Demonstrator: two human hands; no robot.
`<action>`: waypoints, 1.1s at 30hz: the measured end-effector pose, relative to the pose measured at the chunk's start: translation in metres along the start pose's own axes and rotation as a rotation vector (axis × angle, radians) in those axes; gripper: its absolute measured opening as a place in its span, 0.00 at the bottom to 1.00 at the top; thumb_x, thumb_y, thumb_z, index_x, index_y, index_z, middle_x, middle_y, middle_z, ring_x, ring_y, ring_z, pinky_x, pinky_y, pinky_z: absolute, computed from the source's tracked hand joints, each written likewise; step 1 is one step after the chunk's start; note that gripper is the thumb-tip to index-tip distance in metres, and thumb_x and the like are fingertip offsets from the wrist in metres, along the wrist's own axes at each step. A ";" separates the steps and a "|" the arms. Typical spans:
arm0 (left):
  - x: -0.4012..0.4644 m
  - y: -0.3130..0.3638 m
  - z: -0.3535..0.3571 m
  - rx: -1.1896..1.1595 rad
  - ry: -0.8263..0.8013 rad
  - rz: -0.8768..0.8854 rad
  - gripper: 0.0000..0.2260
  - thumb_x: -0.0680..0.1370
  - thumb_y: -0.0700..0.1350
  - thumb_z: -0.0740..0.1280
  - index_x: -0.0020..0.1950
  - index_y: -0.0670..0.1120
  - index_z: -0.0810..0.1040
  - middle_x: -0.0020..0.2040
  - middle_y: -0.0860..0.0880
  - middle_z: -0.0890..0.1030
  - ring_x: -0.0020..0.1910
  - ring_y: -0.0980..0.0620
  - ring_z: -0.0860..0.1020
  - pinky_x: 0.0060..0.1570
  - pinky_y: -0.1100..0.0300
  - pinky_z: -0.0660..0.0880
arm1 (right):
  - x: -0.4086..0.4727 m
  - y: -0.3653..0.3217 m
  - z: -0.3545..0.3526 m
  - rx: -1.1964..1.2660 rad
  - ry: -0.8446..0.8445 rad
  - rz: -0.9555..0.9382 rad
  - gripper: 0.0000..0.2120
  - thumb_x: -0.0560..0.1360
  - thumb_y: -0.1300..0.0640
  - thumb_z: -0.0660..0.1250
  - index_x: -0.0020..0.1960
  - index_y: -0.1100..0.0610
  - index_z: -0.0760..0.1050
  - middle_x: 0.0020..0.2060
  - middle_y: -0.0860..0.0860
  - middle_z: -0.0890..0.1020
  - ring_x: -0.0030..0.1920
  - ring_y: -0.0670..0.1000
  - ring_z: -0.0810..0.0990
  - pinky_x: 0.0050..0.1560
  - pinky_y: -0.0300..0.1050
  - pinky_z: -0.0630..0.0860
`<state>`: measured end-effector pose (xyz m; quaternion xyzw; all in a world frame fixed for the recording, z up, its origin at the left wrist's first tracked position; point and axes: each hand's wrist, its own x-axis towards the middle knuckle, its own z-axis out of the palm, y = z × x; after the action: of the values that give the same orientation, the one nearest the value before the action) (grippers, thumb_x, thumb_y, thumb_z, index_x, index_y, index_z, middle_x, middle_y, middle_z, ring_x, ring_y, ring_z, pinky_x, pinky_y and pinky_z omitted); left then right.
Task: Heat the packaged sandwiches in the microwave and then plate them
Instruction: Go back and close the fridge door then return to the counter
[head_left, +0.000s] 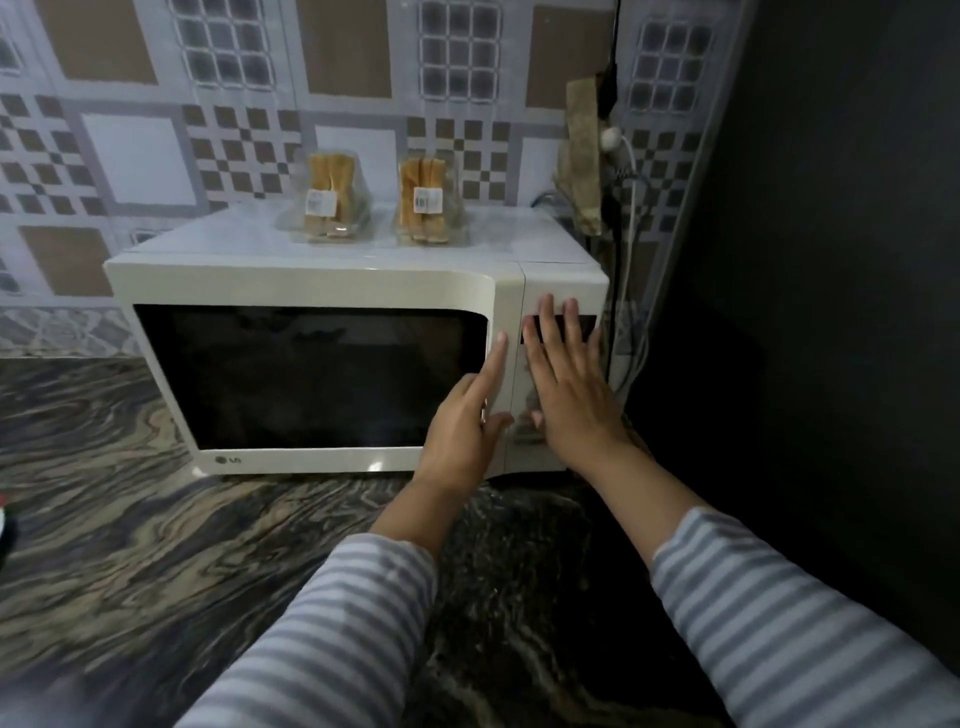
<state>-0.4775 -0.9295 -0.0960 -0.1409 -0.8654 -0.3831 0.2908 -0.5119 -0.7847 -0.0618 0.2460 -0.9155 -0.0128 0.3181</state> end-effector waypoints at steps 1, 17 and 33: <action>0.003 -0.001 0.001 0.015 0.004 0.011 0.45 0.75 0.35 0.69 0.75 0.66 0.43 0.49 0.49 0.73 0.42 0.53 0.72 0.46 0.55 0.76 | 0.001 0.001 0.001 0.002 0.003 0.007 0.54 0.68 0.58 0.75 0.77 0.57 0.37 0.77 0.54 0.39 0.75 0.58 0.30 0.74 0.63 0.43; 0.007 0.004 0.000 0.029 0.103 -0.017 0.44 0.73 0.31 0.69 0.74 0.65 0.51 0.37 0.57 0.69 0.32 0.52 0.68 0.40 0.56 0.75 | -0.001 0.005 0.001 0.071 0.017 -0.031 0.55 0.69 0.60 0.74 0.77 0.56 0.34 0.76 0.51 0.36 0.75 0.56 0.32 0.74 0.59 0.38; -0.044 0.037 -0.076 0.241 0.193 0.072 0.25 0.80 0.50 0.60 0.77 0.56 0.59 0.51 0.51 0.73 0.45 0.51 0.76 0.41 0.49 0.78 | -0.012 -0.009 -0.055 0.121 0.000 0.029 0.34 0.75 0.64 0.62 0.78 0.56 0.53 0.78 0.54 0.50 0.78 0.54 0.44 0.75 0.58 0.40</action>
<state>-0.3955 -0.9623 -0.0611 -0.0987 -0.8674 -0.2777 0.4010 -0.4675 -0.7802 -0.0266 0.2512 -0.9181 0.0471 0.3028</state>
